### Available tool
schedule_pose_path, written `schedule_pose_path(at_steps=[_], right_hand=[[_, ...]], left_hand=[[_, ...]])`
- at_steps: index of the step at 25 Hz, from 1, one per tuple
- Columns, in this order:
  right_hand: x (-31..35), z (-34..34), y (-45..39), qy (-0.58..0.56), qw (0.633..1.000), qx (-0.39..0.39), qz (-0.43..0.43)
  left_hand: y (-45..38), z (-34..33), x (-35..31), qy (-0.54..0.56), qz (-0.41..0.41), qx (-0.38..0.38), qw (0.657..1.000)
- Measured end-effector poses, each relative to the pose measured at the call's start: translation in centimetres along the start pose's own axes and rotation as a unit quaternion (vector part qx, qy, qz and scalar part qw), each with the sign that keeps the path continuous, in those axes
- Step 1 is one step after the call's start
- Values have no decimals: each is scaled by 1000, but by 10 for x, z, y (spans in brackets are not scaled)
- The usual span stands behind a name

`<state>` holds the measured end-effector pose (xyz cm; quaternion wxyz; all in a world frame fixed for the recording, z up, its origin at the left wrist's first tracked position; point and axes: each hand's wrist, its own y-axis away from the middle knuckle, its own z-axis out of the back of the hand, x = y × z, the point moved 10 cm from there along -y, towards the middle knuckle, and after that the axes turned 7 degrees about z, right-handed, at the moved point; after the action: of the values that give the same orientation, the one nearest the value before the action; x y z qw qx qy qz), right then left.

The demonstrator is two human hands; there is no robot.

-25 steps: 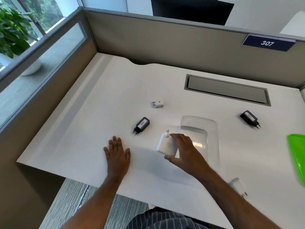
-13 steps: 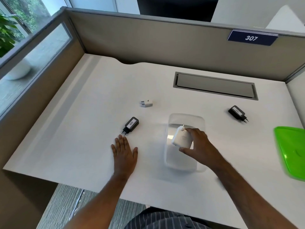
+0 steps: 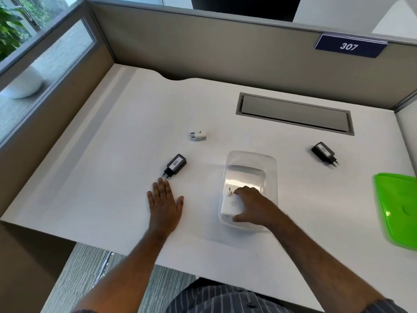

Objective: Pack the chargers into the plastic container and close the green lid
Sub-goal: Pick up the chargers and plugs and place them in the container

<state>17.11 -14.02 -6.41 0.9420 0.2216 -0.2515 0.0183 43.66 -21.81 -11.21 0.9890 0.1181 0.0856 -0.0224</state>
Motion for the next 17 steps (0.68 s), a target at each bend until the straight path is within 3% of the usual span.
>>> schedule_pose_path(at_steps=[17], right_hand=[[1,-11,3,-72,997,6,15]], left_hand=[[0,-2,1,-7,10,-5,1000]])
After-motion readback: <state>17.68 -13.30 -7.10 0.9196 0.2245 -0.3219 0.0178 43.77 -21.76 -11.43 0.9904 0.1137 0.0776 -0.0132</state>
